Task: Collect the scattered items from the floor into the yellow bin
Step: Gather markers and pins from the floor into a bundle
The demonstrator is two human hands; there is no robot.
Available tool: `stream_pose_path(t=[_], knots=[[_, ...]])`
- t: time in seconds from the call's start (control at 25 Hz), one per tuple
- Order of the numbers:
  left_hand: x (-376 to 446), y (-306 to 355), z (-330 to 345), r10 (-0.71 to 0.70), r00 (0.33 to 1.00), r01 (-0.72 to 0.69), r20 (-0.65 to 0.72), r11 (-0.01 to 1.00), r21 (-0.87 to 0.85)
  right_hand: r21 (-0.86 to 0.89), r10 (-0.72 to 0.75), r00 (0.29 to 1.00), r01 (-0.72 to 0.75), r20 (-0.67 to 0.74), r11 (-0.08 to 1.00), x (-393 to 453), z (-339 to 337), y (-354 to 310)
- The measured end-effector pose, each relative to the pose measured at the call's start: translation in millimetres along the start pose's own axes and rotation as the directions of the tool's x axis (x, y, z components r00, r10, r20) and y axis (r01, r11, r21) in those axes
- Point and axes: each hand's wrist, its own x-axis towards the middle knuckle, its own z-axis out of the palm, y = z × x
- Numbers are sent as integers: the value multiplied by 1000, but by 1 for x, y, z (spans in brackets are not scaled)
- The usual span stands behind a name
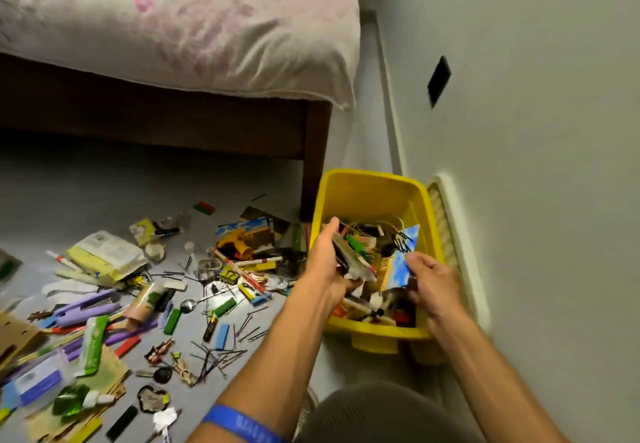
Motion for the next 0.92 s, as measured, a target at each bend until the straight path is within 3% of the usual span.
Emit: stream_pose_path(t=[0.16,0.32,0.48,0.64,0.72,0.8,0.92], knots=[[4,0,-13,18,1000,-18,1,1000,16,131,100,983,-120,152,984,-4,4,-5],[-6,1,-66,147,986,-150,-74,988,-32,72,97,957,-121,274,990,-27,37,11],[-19,-12,-160,194,939,-224,-285,971,-77,-46,132,897,-125,422,991,-56,96,43],[-19,-38,-251,139,809,-142,-571,989,39,-357,216,818,-14,533,934,-70,157,106],[-16,-51,-291,166,737,-64,-655,982,177,-558,248,789,140,562,818,-69,181,146],[-12,-65,-324,218,706,78,-673,922,380,-683,212,757,383,618,622,-65,197,183],[-2,-77,-345,379,667,224,-641,718,659,-648,97,651,708,753,283,-62,218,221]])
